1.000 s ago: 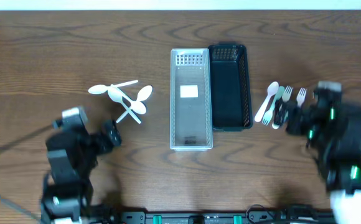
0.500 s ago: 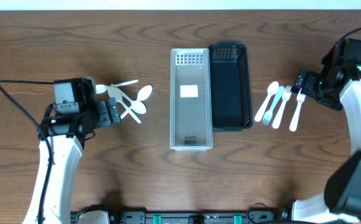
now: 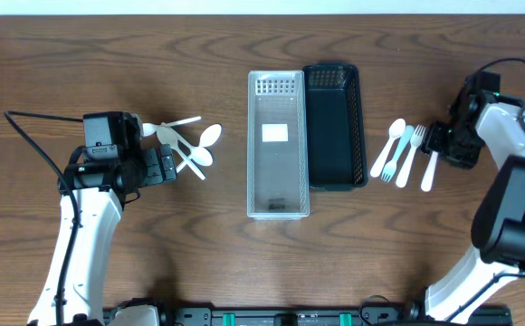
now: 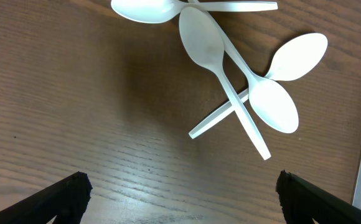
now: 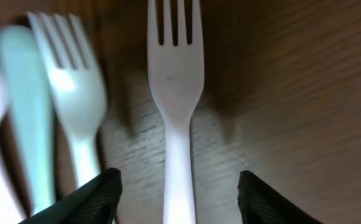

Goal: Pack container
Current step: 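Reach the right gripper to the white fork and grasp it, then carry the fork with the right gripper into the black basket and release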

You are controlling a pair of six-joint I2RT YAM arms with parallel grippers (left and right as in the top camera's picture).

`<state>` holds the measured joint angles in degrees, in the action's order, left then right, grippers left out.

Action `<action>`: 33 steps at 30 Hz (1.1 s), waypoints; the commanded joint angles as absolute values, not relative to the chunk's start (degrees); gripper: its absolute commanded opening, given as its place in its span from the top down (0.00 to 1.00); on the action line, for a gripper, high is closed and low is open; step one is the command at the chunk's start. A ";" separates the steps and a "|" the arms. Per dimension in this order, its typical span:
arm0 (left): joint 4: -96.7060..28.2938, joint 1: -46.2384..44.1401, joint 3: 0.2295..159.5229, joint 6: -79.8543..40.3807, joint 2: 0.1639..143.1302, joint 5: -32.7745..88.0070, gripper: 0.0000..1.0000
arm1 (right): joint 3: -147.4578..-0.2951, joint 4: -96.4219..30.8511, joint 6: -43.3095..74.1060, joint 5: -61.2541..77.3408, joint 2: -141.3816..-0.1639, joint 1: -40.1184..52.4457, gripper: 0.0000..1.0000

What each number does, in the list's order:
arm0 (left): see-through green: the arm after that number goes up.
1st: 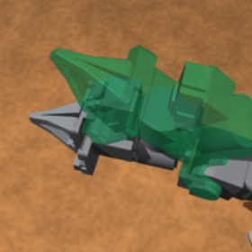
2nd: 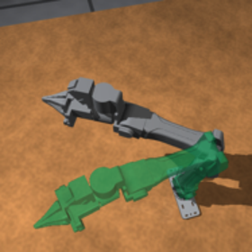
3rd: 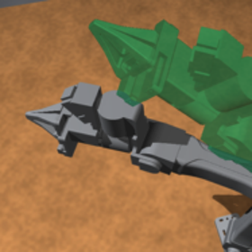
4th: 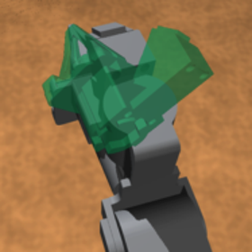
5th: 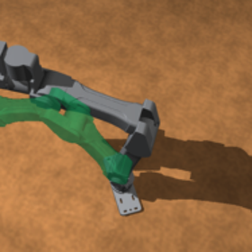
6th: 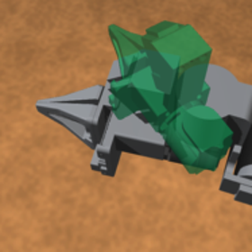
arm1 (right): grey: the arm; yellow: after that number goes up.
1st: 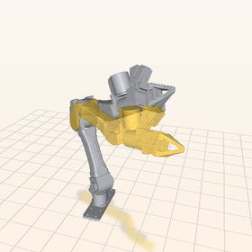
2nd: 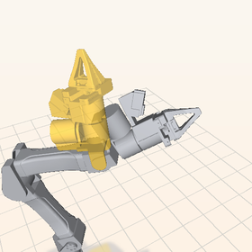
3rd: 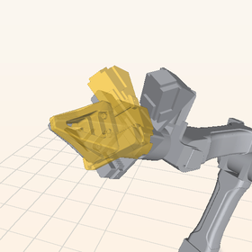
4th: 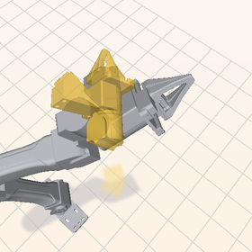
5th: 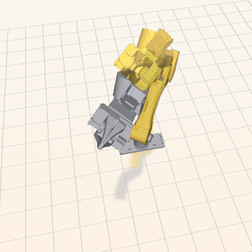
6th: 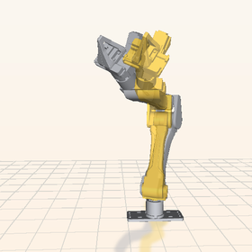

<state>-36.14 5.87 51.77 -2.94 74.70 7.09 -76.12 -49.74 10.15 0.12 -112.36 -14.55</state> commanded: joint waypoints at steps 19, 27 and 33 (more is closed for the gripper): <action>-36.23 6.09 52.75 -2.37 74.91 6.39 0.02 | -77.62 -49.98 11.99 1.69 -109.49 -14.15 0.98; -36.23 6.09 52.75 -2.37 74.91 6.39 0.02 | -84.29 -48.21 11.94 8.01 -90.08 -3.62 0.99; -36.23 6.09 52.75 -2.37 74.91 6.42 0.02 | -84.14 -44.99 12.51 6.46 -87.83 13.19 0.99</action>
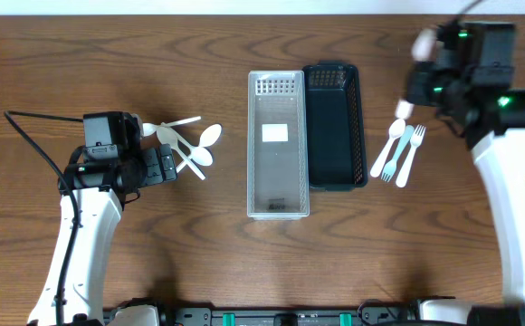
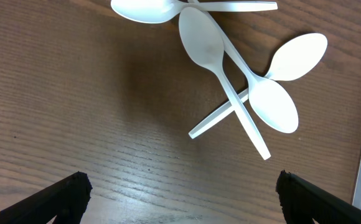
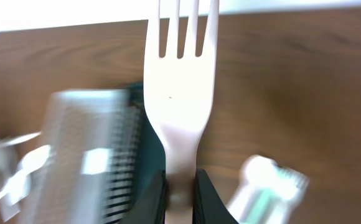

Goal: Pack container
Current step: 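Carry the fork with the right gripper into the black basket and release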

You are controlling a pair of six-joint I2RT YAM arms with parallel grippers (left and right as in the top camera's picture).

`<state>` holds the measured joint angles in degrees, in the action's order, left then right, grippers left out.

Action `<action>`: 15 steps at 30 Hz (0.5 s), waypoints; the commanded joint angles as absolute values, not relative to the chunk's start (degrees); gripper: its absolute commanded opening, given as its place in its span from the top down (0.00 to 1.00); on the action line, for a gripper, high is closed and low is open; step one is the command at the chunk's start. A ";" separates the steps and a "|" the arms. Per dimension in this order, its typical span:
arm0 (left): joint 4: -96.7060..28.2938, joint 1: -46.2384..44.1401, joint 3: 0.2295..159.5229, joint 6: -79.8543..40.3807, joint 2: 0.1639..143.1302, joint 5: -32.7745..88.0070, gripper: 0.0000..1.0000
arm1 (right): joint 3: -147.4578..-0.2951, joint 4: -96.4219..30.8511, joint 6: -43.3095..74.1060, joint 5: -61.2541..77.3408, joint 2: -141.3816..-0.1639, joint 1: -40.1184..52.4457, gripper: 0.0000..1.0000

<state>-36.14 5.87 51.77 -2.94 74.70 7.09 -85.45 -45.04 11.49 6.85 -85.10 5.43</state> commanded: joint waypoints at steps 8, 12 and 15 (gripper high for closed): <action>-36.23 6.09 52.75 -2.37 74.91 6.39 0.02 | -83.15 -39.75 17.32 -7.53 -103.31 23.33 0.99; -36.23 6.09 52.75 -2.35 74.91 6.39 0.02 | -83.20 -37.41 17.28 -4.25 -106.76 22.92 0.75; -36.23 6.09 52.75 -2.35 74.91 6.42 0.02 | -84.05 -38.20 17.10 -1.89 -105.16 22.13 0.51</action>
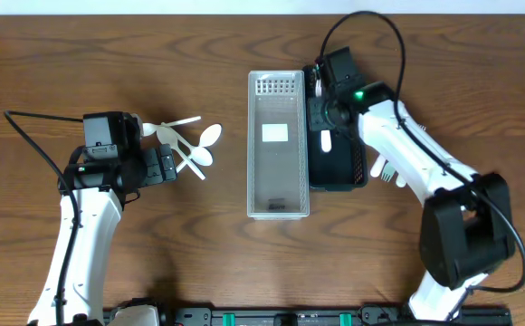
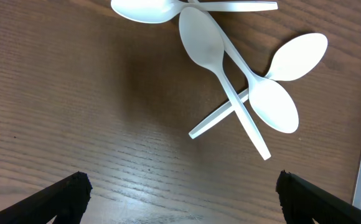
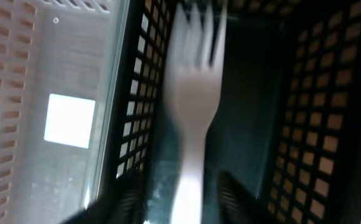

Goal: Pack container
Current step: 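Carry the fork with the right gripper into the black basket and release, then grasp the next white fork with the right gripper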

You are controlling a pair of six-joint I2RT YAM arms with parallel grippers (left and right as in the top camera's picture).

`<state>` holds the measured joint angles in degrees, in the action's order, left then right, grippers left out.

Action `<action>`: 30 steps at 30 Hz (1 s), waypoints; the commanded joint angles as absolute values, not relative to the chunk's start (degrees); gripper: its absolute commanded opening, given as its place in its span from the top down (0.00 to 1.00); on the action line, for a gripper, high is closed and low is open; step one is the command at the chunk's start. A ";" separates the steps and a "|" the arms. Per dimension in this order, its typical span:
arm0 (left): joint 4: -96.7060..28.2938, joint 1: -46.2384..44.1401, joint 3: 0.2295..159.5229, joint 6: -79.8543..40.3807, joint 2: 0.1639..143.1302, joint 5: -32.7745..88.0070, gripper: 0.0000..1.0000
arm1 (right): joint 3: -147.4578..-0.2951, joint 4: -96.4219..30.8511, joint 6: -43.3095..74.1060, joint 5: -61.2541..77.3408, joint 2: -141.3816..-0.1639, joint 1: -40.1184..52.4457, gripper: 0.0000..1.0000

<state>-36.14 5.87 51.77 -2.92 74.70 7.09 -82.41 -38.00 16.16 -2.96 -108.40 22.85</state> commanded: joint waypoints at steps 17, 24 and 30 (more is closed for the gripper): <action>-36.23 6.09 52.75 -2.37 74.91 6.39 0.02 | -78.81 -50.74 18.90 -6.04 -98.70 -5.56 0.37; -36.23 6.09 52.75 -2.35 74.91 6.42 0.02 | -76.07 -49.36 18.83 -4.03 -107.26 -6.24 0.48; -36.23 6.09 52.75 -2.35 74.91 6.39 0.02 | -76.07 -48.36 18.83 -4.08 -111.59 -6.37 0.52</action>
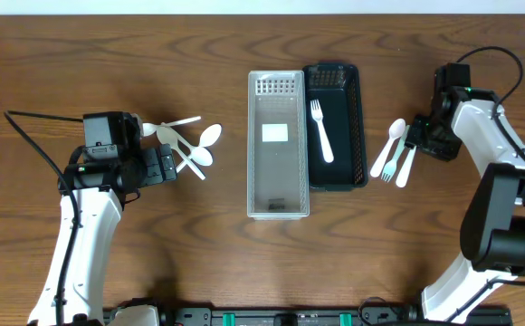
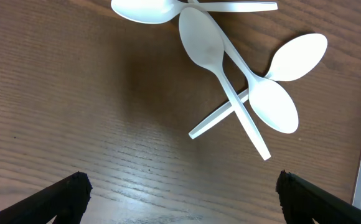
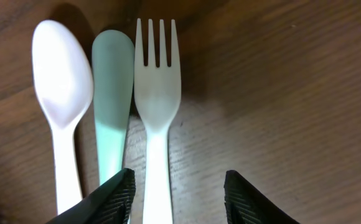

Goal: Pack container
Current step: 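Grasp the next white fork with the right gripper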

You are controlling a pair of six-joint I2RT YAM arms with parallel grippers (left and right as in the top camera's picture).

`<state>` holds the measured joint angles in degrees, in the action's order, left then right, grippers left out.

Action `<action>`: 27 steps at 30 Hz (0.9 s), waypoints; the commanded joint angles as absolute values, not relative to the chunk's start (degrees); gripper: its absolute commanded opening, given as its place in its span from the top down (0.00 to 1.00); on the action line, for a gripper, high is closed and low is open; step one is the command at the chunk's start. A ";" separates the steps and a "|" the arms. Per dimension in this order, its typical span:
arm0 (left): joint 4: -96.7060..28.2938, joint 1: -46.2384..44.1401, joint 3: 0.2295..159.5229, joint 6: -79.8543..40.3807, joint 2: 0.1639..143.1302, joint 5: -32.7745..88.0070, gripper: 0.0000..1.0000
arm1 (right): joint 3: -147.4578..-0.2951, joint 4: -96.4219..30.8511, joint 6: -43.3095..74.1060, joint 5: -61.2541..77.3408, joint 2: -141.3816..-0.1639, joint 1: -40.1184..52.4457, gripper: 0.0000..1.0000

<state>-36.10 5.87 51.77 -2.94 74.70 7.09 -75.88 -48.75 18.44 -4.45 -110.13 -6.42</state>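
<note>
A white fork (image 1: 321,131) lies in the black basket (image 1: 360,136), which stands against the right side of the clear container (image 1: 254,181). Right of the basket a white spoon (image 3: 56,93), a teal utensil (image 3: 112,93) and a white fork (image 3: 155,99) lie side by side on the table. My right gripper (image 3: 177,199) is open just above them, with this fork's handle between its fingers (image 3: 115,193). Several white spoons (image 2: 230,81) lie crossed left of the container. My left gripper (image 2: 180,202) hangs open near them, holding nothing.
The wooden table runs wide on both sides of the containers. A white label lies on the floor of the clear container (image 1: 275,133). A black cable trails from each arm.
The white fork that was under my right gripper over the black basket now lies in it. My right gripper is back at the right cutlery, open around another fork's handle. The left arm is unchanged.
My right gripper stood open around a white fork at the right cutlery group. Then it was shut on that fork, up in the air. Then it was over the black basket, where the fork now lies. The left gripper stayed open by the spoons throughout.
</note>
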 commanded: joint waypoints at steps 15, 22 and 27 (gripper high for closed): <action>-36.23 6.09 52.75 -2.37 74.91 6.42 0.02 | -73.14 -45.04 18.79 -3.64 -115.52 -6.20 0.71; -36.23 6.09 52.75 -2.35 74.91 6.39 0.02 | -73.08 -45.80 18.63 -5.98 -113.21 -6.31 0.98; -36.23 6.09 52.75 -2.37 74.91 6.42 0.02 | -73.32 -46.81 18.57 -5.48 -101.91 -5.13 0.99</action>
<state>-36.10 5.87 51.77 -2.94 74.70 7.09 -72.62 -46.81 18.65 -4.95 -110.72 -6.28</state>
